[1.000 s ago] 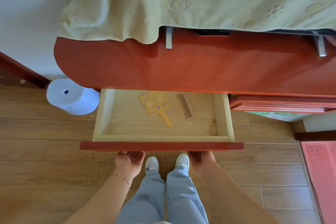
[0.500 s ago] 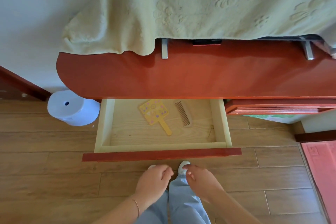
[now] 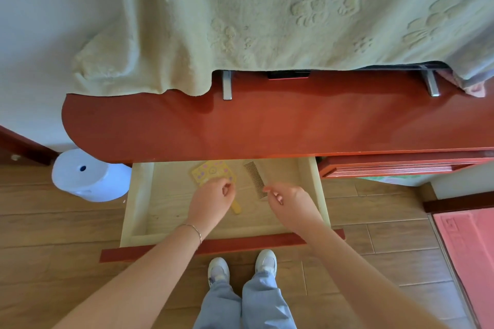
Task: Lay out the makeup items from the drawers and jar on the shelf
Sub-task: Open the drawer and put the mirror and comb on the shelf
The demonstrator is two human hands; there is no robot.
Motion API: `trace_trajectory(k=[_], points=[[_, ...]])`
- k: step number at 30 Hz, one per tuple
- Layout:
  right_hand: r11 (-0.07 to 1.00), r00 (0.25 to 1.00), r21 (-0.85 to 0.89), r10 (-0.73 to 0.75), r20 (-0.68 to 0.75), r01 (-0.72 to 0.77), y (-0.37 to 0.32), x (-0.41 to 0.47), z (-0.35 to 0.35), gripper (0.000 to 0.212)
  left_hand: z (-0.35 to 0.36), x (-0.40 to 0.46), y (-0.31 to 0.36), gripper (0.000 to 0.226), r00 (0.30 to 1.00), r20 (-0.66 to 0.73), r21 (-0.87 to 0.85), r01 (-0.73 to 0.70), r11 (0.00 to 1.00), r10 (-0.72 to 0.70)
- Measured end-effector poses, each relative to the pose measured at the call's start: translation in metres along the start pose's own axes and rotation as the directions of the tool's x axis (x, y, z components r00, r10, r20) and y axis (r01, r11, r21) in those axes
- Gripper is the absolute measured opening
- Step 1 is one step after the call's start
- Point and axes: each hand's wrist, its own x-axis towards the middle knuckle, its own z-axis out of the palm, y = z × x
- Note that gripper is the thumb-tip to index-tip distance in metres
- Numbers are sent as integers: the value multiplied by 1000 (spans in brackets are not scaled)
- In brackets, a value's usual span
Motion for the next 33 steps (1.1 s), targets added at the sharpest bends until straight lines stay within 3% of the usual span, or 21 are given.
trace_trajectory(k=[6, 12, 19, 27, 33], points=[[972, 968, -84, 228, 101, -220, 16, 50, 23, 31, 31, 9, -24, 34, 952, 163, 166, 230, 959, -257], [914, 922, -189, 378, 79, -358, 28, 69, 44, 36, 47, 20, -17, 49, 908, 221, 312, 281, 907, -357], [876, 901, -268, 430, 56, -401, 31, 77, 56, 65, 52, 20, -19, 40, 858, 275, 348, 332, 877, -434], [860, 852, -148, 507, 129, -489, 31, 80, 58, 50, 44, 16, -19, 31, 792, 200, 192, 546, 816, -577], [876, 859, 23, 466, 212, -481, 36, 80, 47, 28, 41, 15, -17, 28, 780, 219, 134, 571, 810, -586]])
